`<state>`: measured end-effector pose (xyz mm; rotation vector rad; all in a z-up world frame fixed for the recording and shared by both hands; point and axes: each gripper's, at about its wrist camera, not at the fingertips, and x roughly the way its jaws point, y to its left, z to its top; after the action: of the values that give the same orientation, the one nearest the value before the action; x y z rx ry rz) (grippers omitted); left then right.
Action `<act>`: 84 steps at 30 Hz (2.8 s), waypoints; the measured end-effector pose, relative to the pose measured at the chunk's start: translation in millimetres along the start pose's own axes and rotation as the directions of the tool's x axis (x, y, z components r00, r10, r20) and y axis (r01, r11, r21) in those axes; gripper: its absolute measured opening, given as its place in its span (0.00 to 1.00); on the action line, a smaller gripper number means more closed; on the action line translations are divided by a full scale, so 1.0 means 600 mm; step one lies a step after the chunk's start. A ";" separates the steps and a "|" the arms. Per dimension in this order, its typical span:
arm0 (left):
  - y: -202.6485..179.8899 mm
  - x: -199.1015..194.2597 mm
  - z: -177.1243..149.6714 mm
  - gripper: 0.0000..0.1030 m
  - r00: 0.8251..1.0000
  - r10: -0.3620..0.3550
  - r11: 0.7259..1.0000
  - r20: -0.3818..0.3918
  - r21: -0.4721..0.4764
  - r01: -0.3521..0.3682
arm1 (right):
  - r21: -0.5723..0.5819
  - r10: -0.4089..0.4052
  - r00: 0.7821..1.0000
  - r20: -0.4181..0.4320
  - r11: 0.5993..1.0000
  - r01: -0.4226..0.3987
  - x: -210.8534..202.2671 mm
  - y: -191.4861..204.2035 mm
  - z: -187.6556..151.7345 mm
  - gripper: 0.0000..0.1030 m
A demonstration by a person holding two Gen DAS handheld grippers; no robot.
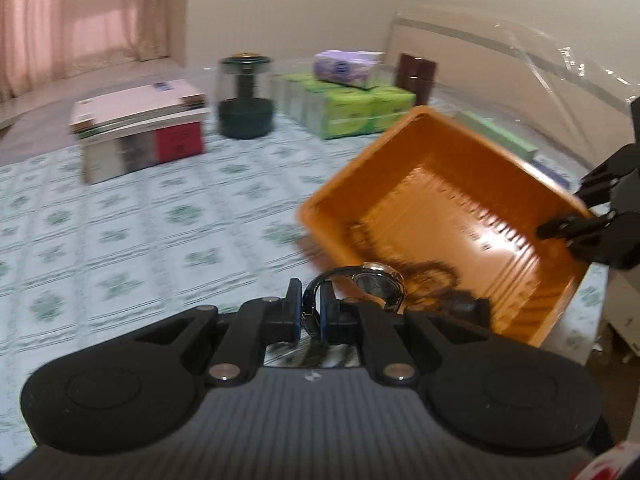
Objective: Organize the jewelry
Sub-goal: 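Carry the silver watch into the tray and open the left tool, then grasp the red bead bracelet with gold charm using the left tool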
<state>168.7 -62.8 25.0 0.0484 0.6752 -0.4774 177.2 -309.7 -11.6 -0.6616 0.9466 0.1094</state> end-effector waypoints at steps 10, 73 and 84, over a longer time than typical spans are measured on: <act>-0.084 0.080 0.031 0.07 0.996 -0.078 0.997 -0.035 0.017 0.079 | 0.009 0.010 1.000 0.002 1.000 -0.010 0.001 -0.003 -0.002 0.06; 0.089 0.015 -0.148 0.19 0.979 0.199 0.978 -0.049 -0.049 -0.201 | 0.015 0.015 1.000 0.005 1.000 -0.015 -0.002 -0.008 -0.010 0.06; 0.102 0.049 -0.148 0.16 0.975 0.210 0.977 -0.077 -0.030 -0.213 | 0.017 0.019 1.000 0.000 1.000 -0.019 0.003 -0.009 -0.009 0.06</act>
<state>163.4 -2.8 -69.6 0.1010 0.7420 -0.2588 176.4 -317.6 -12.3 -0.6366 0.9533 0.1180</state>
